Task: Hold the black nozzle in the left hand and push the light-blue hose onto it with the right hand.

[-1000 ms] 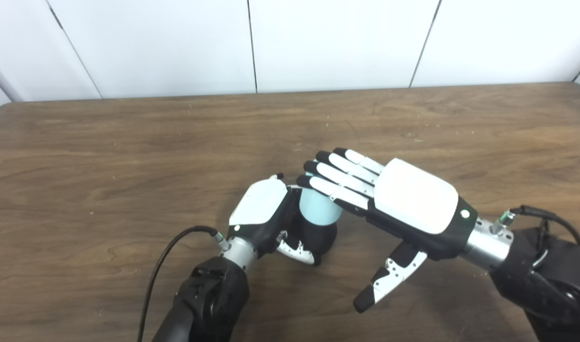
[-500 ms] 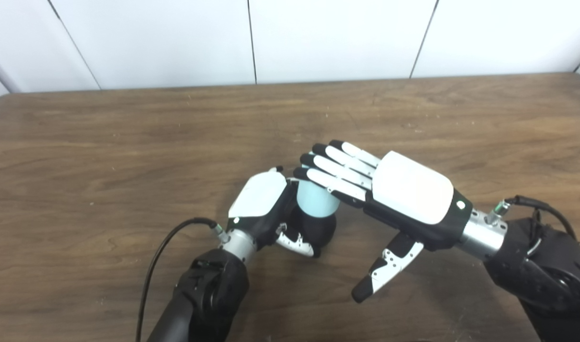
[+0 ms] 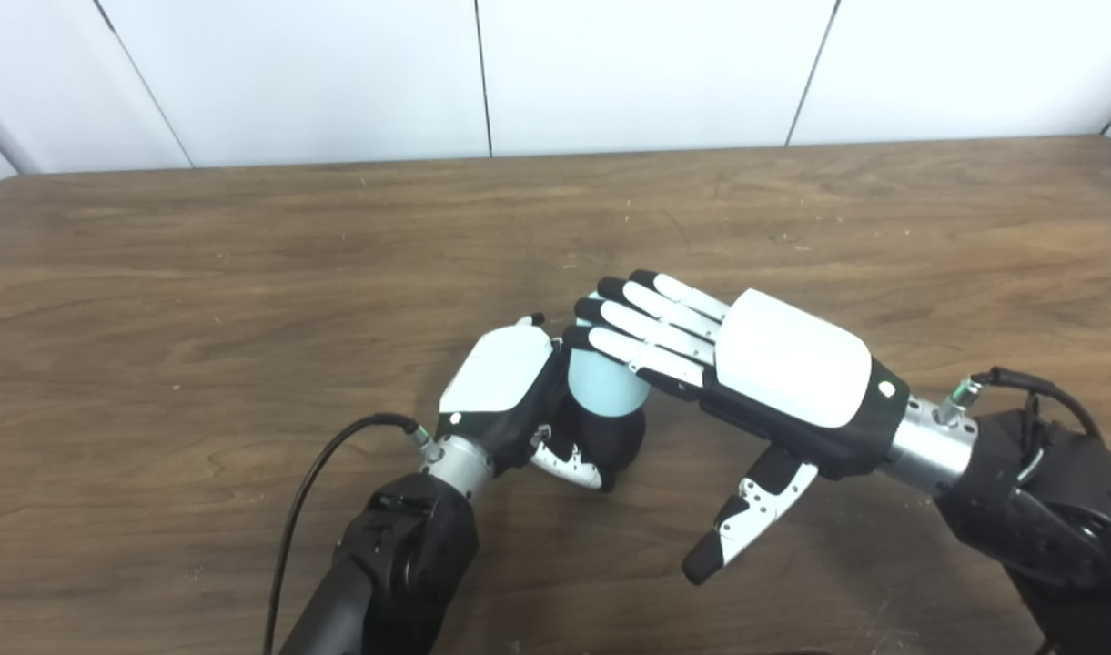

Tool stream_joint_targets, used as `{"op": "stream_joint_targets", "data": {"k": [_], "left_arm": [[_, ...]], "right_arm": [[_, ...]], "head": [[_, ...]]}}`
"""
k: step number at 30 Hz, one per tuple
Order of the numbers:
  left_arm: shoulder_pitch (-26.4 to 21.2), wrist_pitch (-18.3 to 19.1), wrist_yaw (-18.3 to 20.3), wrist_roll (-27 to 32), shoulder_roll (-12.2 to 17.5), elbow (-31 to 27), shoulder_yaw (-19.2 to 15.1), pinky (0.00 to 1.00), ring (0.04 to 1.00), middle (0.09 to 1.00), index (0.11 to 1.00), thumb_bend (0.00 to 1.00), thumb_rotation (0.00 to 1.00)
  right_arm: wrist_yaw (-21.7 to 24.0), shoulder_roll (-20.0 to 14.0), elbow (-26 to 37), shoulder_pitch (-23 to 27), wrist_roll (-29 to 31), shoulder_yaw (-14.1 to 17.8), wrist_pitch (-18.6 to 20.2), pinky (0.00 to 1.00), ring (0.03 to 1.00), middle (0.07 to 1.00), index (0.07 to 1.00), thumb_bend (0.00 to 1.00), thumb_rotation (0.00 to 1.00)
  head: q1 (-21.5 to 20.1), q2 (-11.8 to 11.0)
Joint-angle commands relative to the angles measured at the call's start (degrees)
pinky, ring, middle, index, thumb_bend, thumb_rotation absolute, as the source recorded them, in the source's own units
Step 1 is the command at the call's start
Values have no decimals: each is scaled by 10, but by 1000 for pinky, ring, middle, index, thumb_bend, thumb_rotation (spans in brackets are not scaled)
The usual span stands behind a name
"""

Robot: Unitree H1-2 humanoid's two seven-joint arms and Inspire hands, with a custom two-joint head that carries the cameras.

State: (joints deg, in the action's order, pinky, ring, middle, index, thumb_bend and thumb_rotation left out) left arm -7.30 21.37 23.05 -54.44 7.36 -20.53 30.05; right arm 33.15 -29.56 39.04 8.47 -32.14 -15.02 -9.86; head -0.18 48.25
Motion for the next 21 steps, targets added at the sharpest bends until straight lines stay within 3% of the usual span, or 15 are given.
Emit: {"op": "stream_joint_targets", "data": {"k": [1,21], "left_arm": [[8,7,33,4,-3,12,10,1000,675,542,452,515,0],[10,20,37,8,-14,8,5,1000,683,538,452,515,0]], "right_arm": [[45,-26,-10,-14,0,-21,1,1000,1000,1000,1000,688,967],[32,-29,-26,-32,-13,-43,4,1000,1000,1000,1000,682,965]], "head": [[0,0],[2,4]]}}
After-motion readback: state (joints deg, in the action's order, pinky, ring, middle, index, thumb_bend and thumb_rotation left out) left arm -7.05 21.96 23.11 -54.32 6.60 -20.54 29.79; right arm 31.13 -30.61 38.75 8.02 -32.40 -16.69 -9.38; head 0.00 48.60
